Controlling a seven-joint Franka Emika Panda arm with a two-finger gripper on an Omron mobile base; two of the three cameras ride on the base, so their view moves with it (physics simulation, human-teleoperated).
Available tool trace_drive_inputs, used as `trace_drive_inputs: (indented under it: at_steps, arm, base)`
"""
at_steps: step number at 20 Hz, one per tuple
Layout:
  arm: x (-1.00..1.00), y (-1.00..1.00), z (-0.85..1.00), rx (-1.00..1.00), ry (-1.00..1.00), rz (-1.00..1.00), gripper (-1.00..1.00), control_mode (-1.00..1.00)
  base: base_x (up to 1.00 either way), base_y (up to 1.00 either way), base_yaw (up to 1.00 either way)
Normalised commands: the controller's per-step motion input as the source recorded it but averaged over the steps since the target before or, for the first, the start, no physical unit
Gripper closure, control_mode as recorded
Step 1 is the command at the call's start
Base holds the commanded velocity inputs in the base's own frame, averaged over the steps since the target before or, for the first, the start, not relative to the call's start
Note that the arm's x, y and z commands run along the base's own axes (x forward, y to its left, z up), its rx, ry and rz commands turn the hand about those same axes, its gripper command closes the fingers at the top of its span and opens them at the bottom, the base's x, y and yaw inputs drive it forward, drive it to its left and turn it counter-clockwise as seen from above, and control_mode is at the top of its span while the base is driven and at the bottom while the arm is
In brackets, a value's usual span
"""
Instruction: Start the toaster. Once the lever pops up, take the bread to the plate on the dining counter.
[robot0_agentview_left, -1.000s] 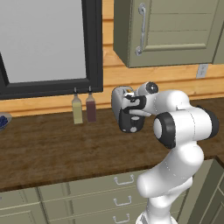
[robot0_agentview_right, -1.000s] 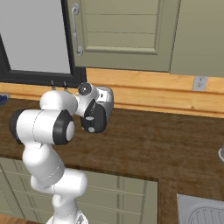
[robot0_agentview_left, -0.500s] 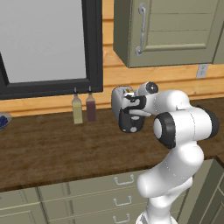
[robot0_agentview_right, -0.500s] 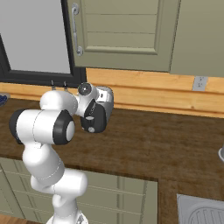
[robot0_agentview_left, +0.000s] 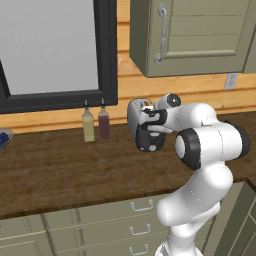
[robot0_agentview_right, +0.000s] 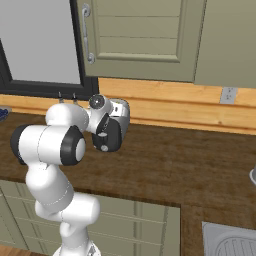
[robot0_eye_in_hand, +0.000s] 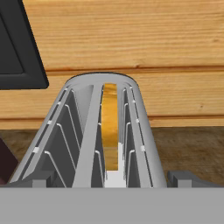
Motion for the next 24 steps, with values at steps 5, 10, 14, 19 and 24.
trace_drive_inputs:
  at_steps: [5, 10, 14, 19, 24]
  arm:
    - [0.00, 0.00, 0.00, 0.00, 0.00, 0.00, -1.00, -1.00]
    - [0.00, 0.00, 0.00, 0.00, 0.00, 0.00, -1.00, -1.00]
    - [0.00, 0.00, 0.00, 0.00, 0.00, 0.00, -1.00, -1.00]
    - [0.00, 0.00, 0.00, 0.00, 0.00, 0.00, -1.00, -1.00]
    - [0.00, 0.00, 0.00, 0.00, 0.00, 0.00, -1.00, -1.00]
  base:
    - [0.00, 0.00, 0.00]
    - [0.00, 0.00, 0.00]
    - [0.00, 0.00, 0.00]
    - [0.00, 0.00, 0.00]
    - [0.00, 0.00, 0.00]
